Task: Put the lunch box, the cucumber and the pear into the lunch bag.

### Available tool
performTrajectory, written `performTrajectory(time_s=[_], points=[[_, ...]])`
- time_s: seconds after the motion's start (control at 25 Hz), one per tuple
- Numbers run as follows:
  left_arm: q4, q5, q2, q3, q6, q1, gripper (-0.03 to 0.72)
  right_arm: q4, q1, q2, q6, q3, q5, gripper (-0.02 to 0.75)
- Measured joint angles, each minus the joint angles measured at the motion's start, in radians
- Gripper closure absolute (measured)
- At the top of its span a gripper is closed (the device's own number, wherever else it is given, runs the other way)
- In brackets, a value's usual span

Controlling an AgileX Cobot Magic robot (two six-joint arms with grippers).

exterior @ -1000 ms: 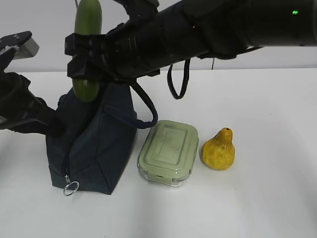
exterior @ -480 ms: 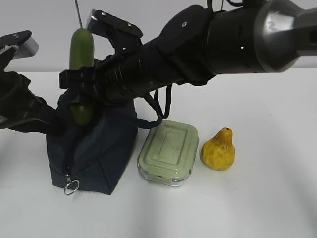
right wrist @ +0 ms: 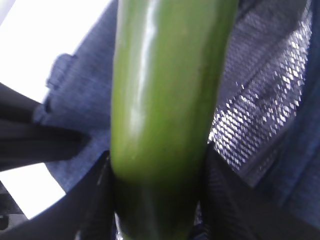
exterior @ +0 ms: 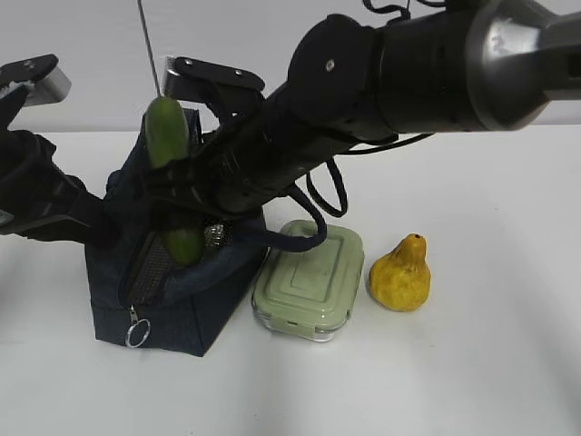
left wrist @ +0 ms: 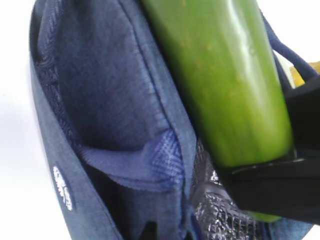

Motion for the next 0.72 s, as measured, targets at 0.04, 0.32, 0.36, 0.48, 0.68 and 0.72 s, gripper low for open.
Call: performTrajectory(time_s=[0.04, 0.32, 0.36, 0.48, 0.68, 0.72], points=[[0.0, -0.002, 0.0, 0.0, 0.0, 0.0, 0.685, -0.015, 0.0, 0.0, 0.043, 0.0, 0.006, 0.4], [0.0, -0.008, 0.0, 0.0, 0.0, 0.0, 0.685, -0.104, 0.0, 0.001, 0.204, 0.0, 0.039, 0.4], [0.0, -0.008, 0.0, 0.0, 0.0, 0.0, 0.685, -0.15, 0.0, 0.001, 0.241, 0.0, 0.053, 0.4], [0.0, -0.014, 0.0, 0.0, 0.0, 0.0, 0.685, -0.259, 0.0, 0.001, 0.327, -0.002, 0.083, 0.4], [0.0, -0.014, 0.0, 0.0, 0.0, 0.0, 0.685, -0.309, 0.002, 0.001, 0.364, -0.002, 0.105, 0.4], [0.0, -0.014, 0.0, 0.0, 0.0, 0.0, 0.685, -0.31, 0.002, 0.001, 0.366, -0.002, 0.107, 0.4]])
